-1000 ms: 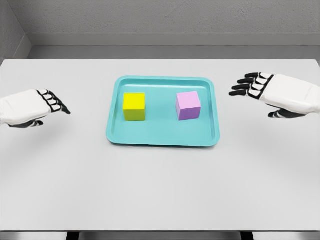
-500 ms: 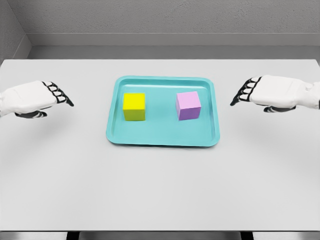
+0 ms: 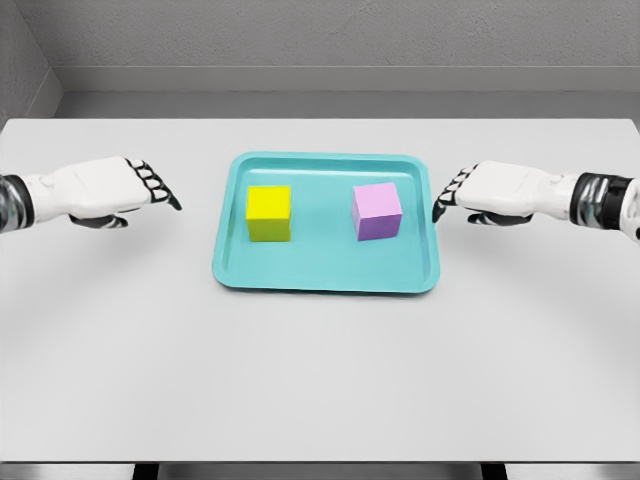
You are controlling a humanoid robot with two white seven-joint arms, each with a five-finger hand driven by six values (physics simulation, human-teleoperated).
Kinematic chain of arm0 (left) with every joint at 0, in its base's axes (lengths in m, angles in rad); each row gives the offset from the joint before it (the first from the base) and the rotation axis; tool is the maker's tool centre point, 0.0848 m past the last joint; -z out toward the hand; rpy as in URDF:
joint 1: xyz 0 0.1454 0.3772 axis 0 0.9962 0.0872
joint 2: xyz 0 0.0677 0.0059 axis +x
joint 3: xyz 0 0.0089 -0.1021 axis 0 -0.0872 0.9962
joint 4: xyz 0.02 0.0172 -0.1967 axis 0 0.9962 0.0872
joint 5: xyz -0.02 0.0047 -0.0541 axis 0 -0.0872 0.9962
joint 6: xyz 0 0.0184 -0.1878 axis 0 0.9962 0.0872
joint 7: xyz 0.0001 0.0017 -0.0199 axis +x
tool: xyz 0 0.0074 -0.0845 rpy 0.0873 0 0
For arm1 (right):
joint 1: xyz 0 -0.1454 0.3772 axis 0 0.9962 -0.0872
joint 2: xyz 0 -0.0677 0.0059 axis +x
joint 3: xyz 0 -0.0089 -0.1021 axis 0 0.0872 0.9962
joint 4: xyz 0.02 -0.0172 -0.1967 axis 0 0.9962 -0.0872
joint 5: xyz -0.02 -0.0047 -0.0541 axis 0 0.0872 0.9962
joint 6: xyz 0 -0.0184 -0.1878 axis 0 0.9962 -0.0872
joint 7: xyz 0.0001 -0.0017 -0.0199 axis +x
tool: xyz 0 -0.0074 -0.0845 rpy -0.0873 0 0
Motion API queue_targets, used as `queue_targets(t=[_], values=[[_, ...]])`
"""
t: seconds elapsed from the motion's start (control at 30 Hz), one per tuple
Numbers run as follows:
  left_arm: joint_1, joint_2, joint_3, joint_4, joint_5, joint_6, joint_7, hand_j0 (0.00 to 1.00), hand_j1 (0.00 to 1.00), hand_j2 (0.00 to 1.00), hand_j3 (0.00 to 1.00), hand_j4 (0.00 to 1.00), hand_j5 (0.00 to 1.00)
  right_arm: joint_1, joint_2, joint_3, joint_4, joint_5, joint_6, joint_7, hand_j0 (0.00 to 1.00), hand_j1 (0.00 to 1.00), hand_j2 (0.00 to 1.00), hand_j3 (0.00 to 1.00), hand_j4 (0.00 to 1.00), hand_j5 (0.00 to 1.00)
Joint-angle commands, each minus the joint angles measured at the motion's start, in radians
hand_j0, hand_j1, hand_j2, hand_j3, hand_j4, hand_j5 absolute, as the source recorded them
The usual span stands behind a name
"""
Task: Push two cubes
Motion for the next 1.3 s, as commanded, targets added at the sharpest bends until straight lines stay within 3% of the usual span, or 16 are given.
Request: queue_targets(t=[0.0, 0.47, 1.27], values=[[0.0, -0.009, -0.01, 0.001, 0.004, 0.002, -0.006, 0.79, 0.79, 0.79, 0.79, 0.79, 0.79, 0.0, 0.02, -0.002, 0.01, -0.004, 0.003, -0.001, 0.6, 0.6, 0.6, 0.6, 0.6, 0.6], [-0.054, -0.096, -0.055, 0.001, 0.004, 0.002, -0.064, 0.79, 0.79, 0.79, 0.79, 0.79, 0.79, -0.018, 0.088, 0.003, 0.131, 0.011, 0.003, 0.002, 0.6, 0.6, 0.6, 0.6, 0.6, 0.6], [-0.075, -0.129, -0.067, 0.044, 0.002, 0.002, -0.085, 0.79, 0.79, 0.79, 0.79, 0.79, 0.79, -0.04, 0.149, 0.017, 0.124, 0.033, 0.003, 0.002, 0.6, 0.6, 0.6, 0.6, 0.6, 0.6]])
